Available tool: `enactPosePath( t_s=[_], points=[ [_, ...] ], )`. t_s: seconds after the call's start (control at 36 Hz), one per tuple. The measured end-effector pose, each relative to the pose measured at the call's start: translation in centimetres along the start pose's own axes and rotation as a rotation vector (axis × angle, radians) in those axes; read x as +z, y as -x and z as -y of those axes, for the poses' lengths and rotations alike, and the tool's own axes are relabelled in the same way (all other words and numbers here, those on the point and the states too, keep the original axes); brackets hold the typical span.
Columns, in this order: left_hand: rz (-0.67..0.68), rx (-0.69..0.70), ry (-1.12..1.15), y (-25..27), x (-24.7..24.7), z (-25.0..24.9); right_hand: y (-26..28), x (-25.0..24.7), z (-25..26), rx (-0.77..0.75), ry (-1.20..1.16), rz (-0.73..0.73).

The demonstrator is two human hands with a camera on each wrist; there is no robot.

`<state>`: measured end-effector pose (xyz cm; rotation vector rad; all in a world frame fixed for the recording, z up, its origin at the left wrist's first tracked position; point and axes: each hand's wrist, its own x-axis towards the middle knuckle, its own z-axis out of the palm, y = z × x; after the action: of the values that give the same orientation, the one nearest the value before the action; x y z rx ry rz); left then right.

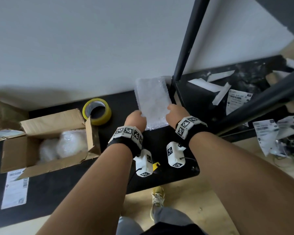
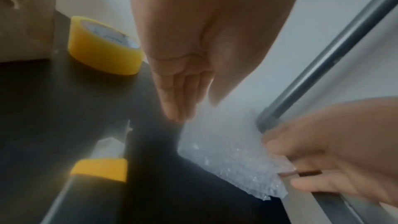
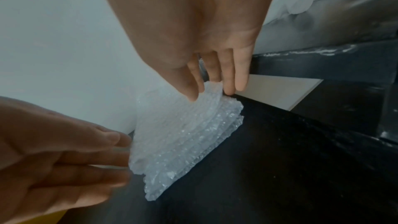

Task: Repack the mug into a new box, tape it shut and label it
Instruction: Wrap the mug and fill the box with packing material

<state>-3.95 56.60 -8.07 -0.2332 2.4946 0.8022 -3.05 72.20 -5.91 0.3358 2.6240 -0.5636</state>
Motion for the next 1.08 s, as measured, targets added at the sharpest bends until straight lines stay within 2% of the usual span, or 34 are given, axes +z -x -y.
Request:
enactPosePath(
  t_s=[0.14, 0.22, 0.31, 0.42, 0.53, 0.67, 0.78, 0.97, 1.08],
  points=[
    [-0.096, -0.052, 0.161, -0.5, 0.1, -0.3, -0.3, -0.5, 0.1, -0.015, 0.005, -0.054],
    [-0.088, -0.082, 0.286, -0.5, 0.0, -0.6, -0.3, -0.7, 0.1, -0.029, -0.054, -0.088],
    [-0.070, -0.050, 0.321, -0.2, -0.6, -1.0, -0.1, -1.1, 0.2, -0.029, -0.099, -0.090],
    [-0.137, 0.006, 0.324, 0.6, -2.1, -1.6, 0.4, -1.7, 0.4, 0.022, -0.243, -0.119],
    [-0.159, 0.028, 0.421, 1.5, -4.1, -1.7, 1.0, -2.6, 1.5, 0.028, -0.390, -0.104],
    [-0.135, 0.042, 0.579, 2.8, -7.3, -1.5, 2.5, -4.3, 3.9, 0.033, -0.590, -0.115],
    [-0.172, 0.063, 0.617, 4.2, -9.8, -1.0, 3.9, -6.0, 6.8, 0.001, -0.661, -0.170],
    [-0.137, 0.098, 0.593, 7.0, -14.4, 1.1, 6.5, -7.7, 11.7, -0.098, -0.758, -0.228],
    [-0.176, 0.097, 0.750, 8.3, -16.9, 2.7, 7.8, -7.6, 13.9, -0.174, -0.832, -0.175]
  ],
)
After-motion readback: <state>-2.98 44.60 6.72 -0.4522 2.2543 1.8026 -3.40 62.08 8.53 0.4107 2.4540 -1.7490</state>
